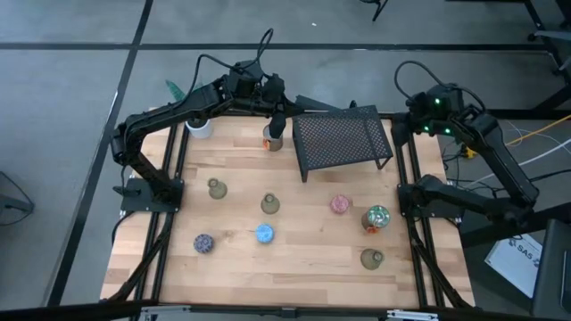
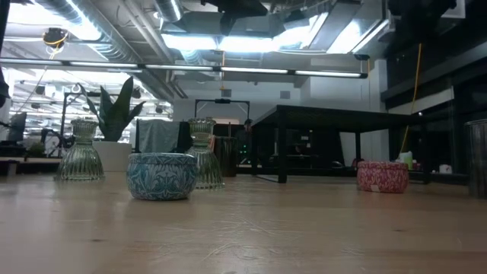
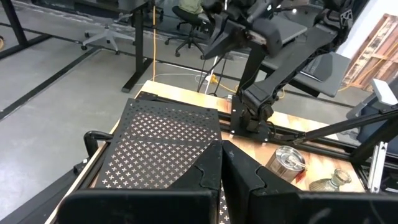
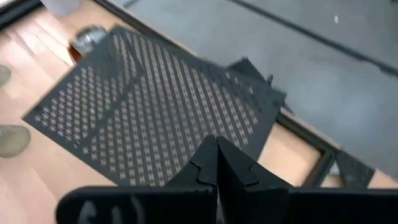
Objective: Pick & Place candle stick holders
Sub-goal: Adjust the shelf
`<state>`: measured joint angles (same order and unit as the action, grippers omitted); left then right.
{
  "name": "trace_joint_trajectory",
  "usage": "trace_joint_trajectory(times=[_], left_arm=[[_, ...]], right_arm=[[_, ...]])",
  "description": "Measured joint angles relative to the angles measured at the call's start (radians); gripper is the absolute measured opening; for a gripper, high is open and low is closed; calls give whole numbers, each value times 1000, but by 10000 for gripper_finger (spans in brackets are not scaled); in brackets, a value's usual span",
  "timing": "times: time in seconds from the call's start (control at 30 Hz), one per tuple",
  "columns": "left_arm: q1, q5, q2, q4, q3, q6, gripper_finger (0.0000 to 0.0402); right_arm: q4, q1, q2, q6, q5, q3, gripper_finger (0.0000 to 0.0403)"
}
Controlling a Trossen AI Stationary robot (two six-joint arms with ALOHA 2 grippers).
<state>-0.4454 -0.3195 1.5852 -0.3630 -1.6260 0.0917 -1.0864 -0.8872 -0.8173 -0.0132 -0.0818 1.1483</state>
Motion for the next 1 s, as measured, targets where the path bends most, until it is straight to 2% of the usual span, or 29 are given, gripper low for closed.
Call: trace_joint_trajectory(times=[0.63,1.0], left_arm=[[0,0,0,0,0,0,1],[0,0,0,0,0,0,1]], right_arm=[[-82,-15,6,-81,98,-184,0],[-61,-15,7,-95,111,-283,0]])
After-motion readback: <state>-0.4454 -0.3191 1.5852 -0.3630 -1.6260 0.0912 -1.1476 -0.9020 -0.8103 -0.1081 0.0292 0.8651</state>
